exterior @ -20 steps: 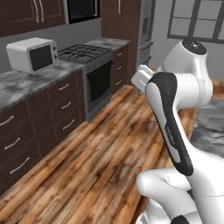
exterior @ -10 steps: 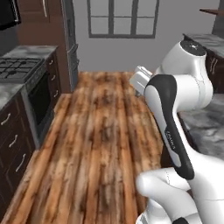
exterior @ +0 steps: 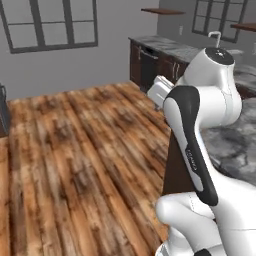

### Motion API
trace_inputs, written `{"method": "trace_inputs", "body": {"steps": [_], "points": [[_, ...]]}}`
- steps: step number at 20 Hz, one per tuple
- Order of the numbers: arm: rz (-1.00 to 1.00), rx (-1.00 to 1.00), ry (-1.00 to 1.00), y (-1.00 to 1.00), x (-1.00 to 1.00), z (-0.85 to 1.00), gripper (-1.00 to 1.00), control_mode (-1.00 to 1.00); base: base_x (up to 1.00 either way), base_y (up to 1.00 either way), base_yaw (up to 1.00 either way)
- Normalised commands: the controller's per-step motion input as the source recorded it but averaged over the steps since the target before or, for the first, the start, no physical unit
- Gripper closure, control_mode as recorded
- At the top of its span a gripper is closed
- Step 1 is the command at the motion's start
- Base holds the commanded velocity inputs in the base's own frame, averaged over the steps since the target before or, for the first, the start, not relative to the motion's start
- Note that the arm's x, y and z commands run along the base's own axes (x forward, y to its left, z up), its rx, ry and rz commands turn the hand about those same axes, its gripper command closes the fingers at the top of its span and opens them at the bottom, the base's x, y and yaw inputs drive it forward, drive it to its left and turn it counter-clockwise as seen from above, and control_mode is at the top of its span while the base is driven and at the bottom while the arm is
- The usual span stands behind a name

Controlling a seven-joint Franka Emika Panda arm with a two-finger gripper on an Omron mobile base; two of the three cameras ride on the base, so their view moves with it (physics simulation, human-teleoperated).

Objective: There is a tray on the dining counter. Grab the cup, mug, and pitcher and place them on the tray. The pitcher may be placed next to the tray if it cannot fit the tray.

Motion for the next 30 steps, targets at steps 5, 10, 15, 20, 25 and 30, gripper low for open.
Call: {"method": "trace_inputs", "body": {"steps": [5,10,15,20,25,30], "points": [[0.0,0.0,0.0,0.0,0.0,0.0,-1.0,1.0,1.0,0.62,-0.49],[0.0,0.0,0.0,0.0,0.0,0.0,-1.0,1.0,0.99,1.0,-0.44],[0.0,0.0,0.0,0.0,0.0,0.0,-1.0,1.0,1.0,0.68,-0.13],[0.0,0.0,0.0,0.0,0.0,0.0,-1.0,1.0,1.0,0.85,0.0],[0.0,0.0,0.0,0.0,0.0,0.0,-1.0,1.0,1.0,0.62,-0.07],[0.0,0.0,0.0,0.0,0.0,0.0,-1.0,1.0,1.0,0.63,-0.01]]}}
